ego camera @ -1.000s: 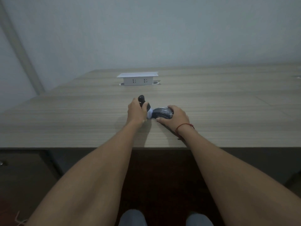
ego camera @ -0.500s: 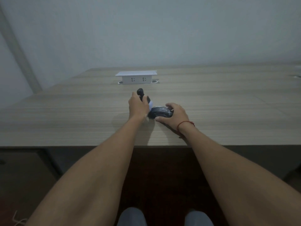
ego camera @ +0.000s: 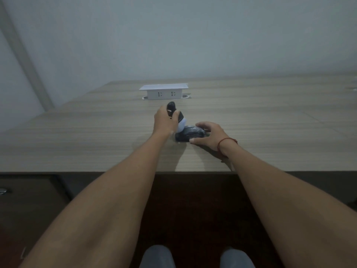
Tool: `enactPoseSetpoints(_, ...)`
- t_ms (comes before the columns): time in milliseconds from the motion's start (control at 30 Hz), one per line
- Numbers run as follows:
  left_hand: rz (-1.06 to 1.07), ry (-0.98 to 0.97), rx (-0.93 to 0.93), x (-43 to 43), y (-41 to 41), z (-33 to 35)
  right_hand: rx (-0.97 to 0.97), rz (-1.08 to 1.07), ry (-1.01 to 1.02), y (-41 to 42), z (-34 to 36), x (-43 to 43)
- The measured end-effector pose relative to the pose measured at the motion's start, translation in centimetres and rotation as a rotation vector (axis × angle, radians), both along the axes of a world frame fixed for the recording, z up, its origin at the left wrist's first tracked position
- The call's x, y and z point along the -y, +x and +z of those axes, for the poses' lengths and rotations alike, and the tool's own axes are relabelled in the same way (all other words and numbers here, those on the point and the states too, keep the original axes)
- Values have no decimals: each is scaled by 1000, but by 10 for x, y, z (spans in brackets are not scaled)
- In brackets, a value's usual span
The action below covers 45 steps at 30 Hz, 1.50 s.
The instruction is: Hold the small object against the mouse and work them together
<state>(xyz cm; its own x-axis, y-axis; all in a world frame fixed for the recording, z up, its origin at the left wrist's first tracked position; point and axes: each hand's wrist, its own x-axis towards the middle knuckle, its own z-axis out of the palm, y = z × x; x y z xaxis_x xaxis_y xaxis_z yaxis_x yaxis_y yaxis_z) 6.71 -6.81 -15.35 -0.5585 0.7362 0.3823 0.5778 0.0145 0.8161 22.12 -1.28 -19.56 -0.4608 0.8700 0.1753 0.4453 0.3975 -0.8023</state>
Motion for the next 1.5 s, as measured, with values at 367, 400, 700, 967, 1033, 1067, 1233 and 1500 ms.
enactPoseSetpoints(367,118,50,60,6,-6,-20,63,-36,-180,0,10,-1)
enactPoseSetpoints(400,118,63,61,5,-4,-20,93,-97,-178,-4,10,1)
enactPoseSetpoints(700,63,79,76,3,1,-25,30,-283,-22,-16,-5,8)
enactPoseSetpoints(967,37,20,-59,4,2,-27,12,-226,5,-13,-1,13)
enactPoseSetpoints(1033,29,-7,-104,5,-4,-26,19,-229,11,-13,-1,13)
enactPoseSetpoints(1067,22,11,-99,6,-6,-23,3,-224,-9,-14,-1,14)
enactPoseSetpoints(1233,-30,95,-9,8,0,-16,-88,-186,-86,-10,-5,13)
enactPoseSetpoints(1500,-27,67,-144,8,-3,-10,219,-190,80,-16,-4,11)
